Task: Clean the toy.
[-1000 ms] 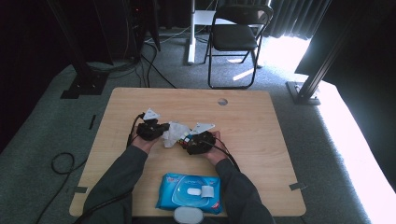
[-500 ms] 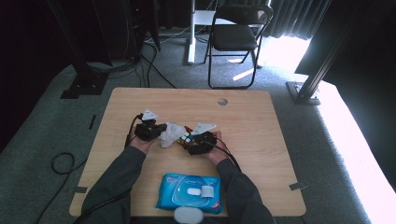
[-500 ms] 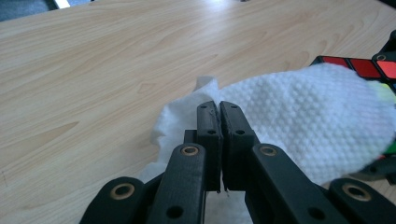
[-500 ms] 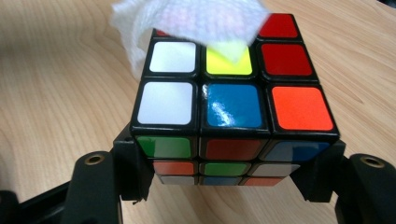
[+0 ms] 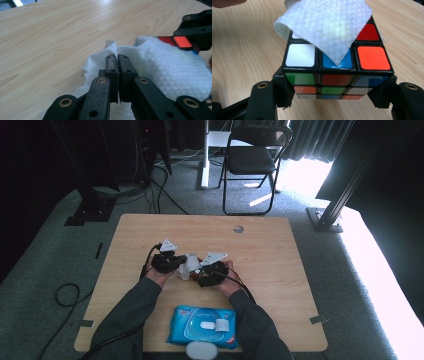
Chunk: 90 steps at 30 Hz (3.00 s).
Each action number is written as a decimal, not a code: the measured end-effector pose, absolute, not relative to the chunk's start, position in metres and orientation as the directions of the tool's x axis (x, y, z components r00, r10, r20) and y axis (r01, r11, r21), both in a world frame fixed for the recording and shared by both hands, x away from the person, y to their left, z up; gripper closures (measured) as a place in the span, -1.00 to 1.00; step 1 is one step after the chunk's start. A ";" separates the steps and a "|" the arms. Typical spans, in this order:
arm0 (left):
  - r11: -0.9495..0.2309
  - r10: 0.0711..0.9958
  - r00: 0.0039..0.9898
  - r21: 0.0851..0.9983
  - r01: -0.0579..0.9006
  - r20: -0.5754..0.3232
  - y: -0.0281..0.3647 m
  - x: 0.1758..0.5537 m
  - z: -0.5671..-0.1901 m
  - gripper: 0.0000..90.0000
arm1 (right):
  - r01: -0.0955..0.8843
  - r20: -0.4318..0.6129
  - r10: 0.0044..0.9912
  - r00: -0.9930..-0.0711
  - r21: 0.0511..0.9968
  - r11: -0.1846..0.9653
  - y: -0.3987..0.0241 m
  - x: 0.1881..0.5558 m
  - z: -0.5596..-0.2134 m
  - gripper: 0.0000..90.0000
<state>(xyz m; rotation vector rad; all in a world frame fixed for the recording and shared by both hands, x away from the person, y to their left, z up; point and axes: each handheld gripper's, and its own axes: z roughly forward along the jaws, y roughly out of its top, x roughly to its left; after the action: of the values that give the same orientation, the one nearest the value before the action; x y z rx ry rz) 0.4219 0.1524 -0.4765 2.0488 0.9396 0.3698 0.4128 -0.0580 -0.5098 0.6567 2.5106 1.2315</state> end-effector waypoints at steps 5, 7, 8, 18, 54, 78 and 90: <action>-0.365 0.716 0.693 0.800 0.476 -0.086 0.150 0.421 -0.471 0.95 | 0.271 -0.047 0.499 -0.865 0.794 0.544 -0.057 0.412 -0.510 -0.24; -0.358 0.714 0.695 0.806 0.472 -0.089 0.149 0.420 -0.469 0.95 | 0.268 -0.048 0.495 -0.867 0.794 0.546 -0.057 0.412 -0.510 -0.25; -0.357 0.714 0.695 0.807 0.471 -0.090 0.149 0.420 -0.469 0.95 | 0.267 -0.048 0.494 -0.868 0.794 0.546 -0.056 0.412 -0.510 -0.25; -0.362 0.712 0.697 0.801 0.476 -0.092 0.148 0.422 -0.471 0.95 | 0.263 -0.046 0.485 -0.873 0.793 0.549 -0.055 0.410 -0.510 -0.25; -0.400 0.709 0.699 0.762 0.510 -0.095 0.150 0.422 -0.492 0.95 | 0.251 -0.044 0.495 -0.868 0.821 0.513 -0.059 0.411 -0.499 -0.25; -0.341 0.712 0.694 0.808 0.480 -0.112 0.150 0.428 -0.472 0.94 | 0.201 -0.064 0.409 -0.910 0.796 0.571 -0.042 0.400 -0.506 -0.25; -0.367 0.720 0.687 0.789 0.492 -0.094 0.153 0.425 -0.478 0.94 | 0.221 -0.047 0.442 -0.896 0.815 0.536 -0.051 0.402 -0.504 -0.25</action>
<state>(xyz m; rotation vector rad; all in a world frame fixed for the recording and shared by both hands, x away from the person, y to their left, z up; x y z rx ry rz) 0.4254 0.1530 -0.4784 2.0419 0.9307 0.3375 0.4017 -0.0508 -0.5037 0.5565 2.5276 1.2890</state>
